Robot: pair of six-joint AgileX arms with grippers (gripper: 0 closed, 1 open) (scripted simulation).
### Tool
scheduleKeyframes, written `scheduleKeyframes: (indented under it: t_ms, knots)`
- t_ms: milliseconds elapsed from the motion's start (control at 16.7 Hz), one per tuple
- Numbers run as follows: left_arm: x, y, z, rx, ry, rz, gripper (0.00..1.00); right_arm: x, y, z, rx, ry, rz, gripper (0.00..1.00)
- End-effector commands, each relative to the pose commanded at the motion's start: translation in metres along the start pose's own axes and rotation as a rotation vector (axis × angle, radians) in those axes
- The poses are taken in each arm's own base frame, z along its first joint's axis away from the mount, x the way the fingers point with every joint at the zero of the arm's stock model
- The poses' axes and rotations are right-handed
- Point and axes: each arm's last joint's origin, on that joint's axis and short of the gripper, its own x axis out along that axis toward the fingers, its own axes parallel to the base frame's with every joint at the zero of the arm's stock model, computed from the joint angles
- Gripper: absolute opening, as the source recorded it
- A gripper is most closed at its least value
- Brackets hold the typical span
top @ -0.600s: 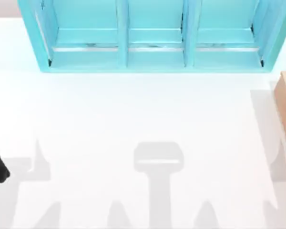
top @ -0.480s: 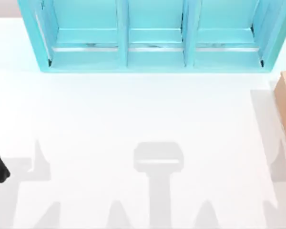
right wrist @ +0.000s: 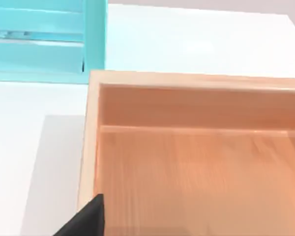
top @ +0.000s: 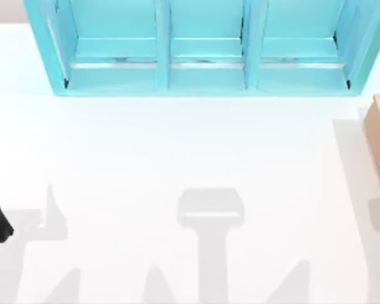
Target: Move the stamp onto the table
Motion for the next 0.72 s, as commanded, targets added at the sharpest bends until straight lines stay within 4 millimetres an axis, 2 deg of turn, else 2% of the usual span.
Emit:
scheduleKeyframes:
  t_ms: [180, 360, 540, 720]
  knots:
    - [0.0, 0.0, 0.0, 0.0, 0.0, 0.0, 1.0, 0.019, -0.011, 0.029, -0.026, 0.293, -0.007, 1.0]
    - [0.0, 0.0, 0.0, 0.0, 0.0, 0.0, 1.0, 0.054, -0.024, 0.049, -0.033, 0.607, 0.015, 1.0]
    - [0.0, 0.0, 0.0, 0.0, 0.0, 0.0, 1.0, 0.092, -0.04, 0.06, -0.025, 0.877, 0.054, 1.0]
    - [0.0, 0.0, 0.0, 0.0, 0.0, 0.0, 1.0, 0.121, -0.057, 0.064, -0.01, 1.065, 0.093, 1.0]
